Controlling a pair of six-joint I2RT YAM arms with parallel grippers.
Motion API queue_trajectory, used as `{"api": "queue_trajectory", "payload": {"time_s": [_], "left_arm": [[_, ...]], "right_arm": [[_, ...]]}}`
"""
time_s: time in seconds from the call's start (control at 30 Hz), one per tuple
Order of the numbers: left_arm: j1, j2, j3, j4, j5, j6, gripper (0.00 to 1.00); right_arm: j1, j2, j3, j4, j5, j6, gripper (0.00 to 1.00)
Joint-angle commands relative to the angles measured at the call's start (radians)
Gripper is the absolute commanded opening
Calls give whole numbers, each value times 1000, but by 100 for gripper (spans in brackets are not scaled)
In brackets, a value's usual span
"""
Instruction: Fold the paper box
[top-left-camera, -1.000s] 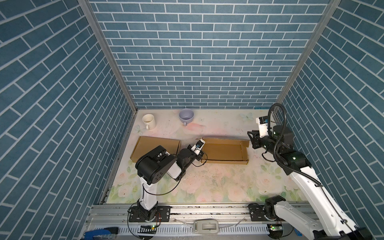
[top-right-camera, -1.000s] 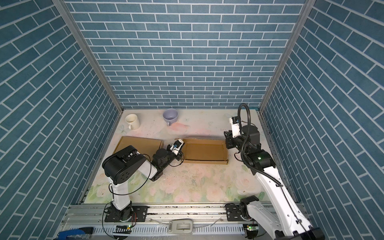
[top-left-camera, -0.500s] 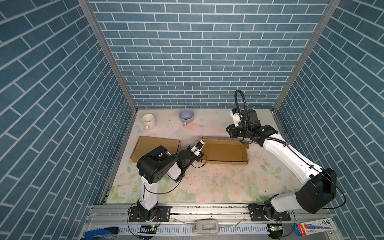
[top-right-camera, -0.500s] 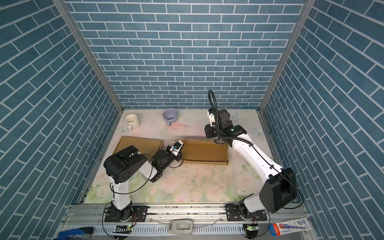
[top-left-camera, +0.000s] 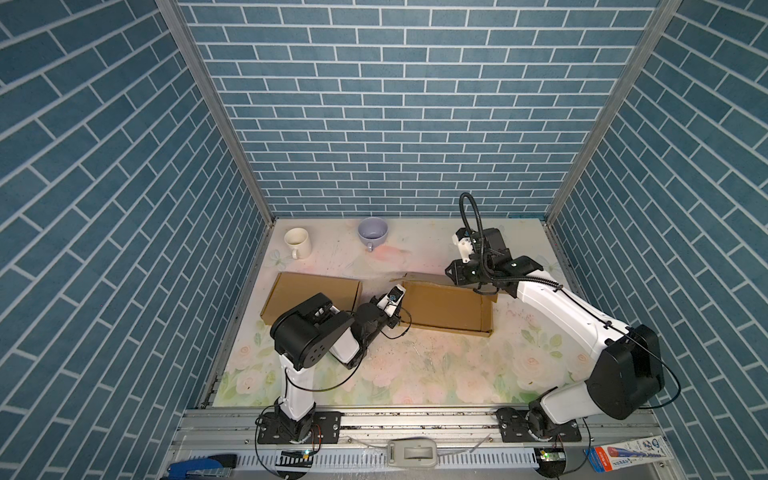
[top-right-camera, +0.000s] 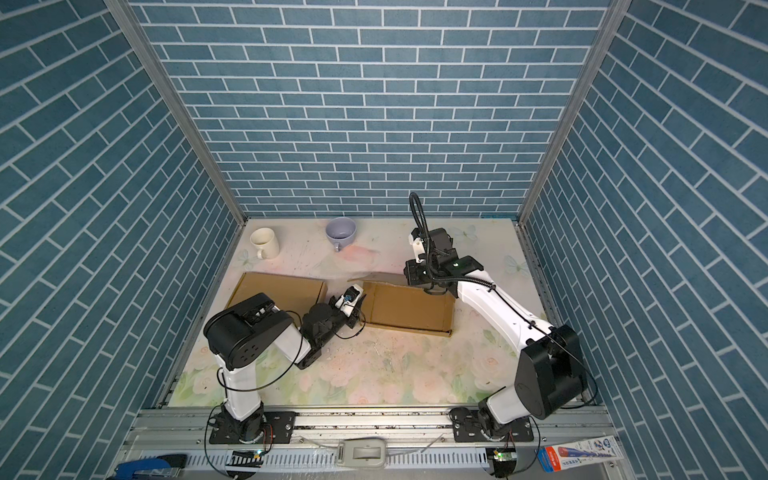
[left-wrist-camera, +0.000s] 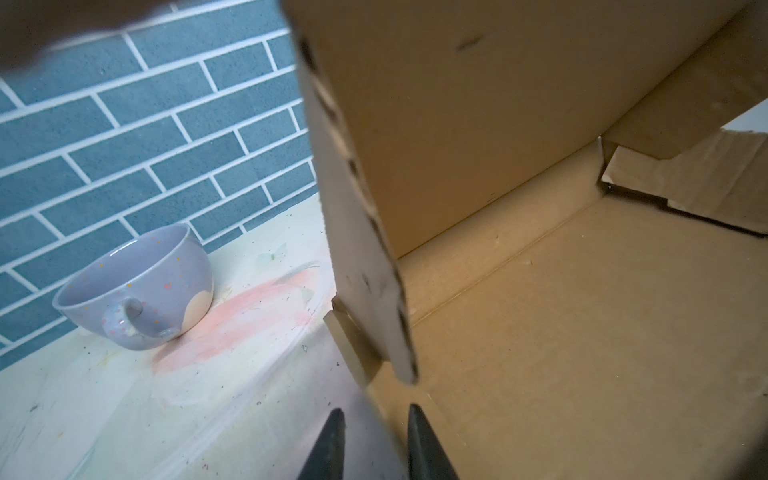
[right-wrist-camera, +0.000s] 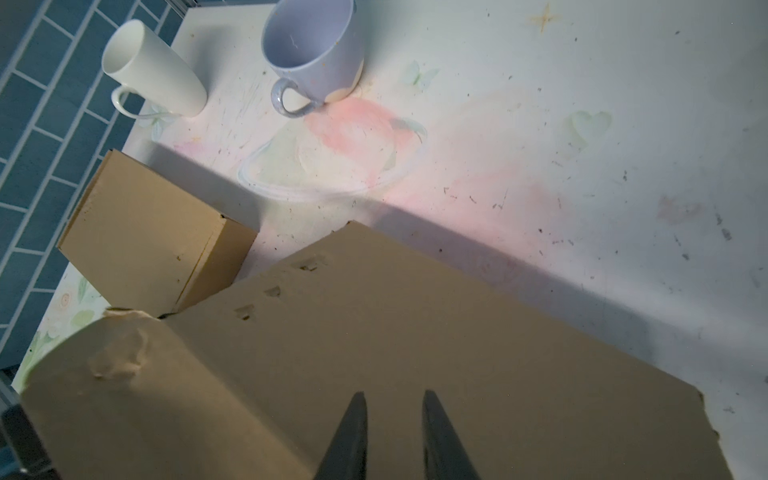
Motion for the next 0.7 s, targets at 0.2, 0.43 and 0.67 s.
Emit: {"api": "queue_trajectory", "payload": {"time_s": [0.2, 0.43, 0.67], "left_arm": [[-18, -232, -148, -70, -215, -84, 37], [-15, -569, -53, -710, -449, -180, 40], [53, -757, 63, -1001, -421, -265, 44]], "right_arm": [[11, -38, -108, 52, -15, 60, 24], [36, -39, -171, 85, 27, 31, 24], [58, -26, -254, 132, 80, -9, 23]]}}
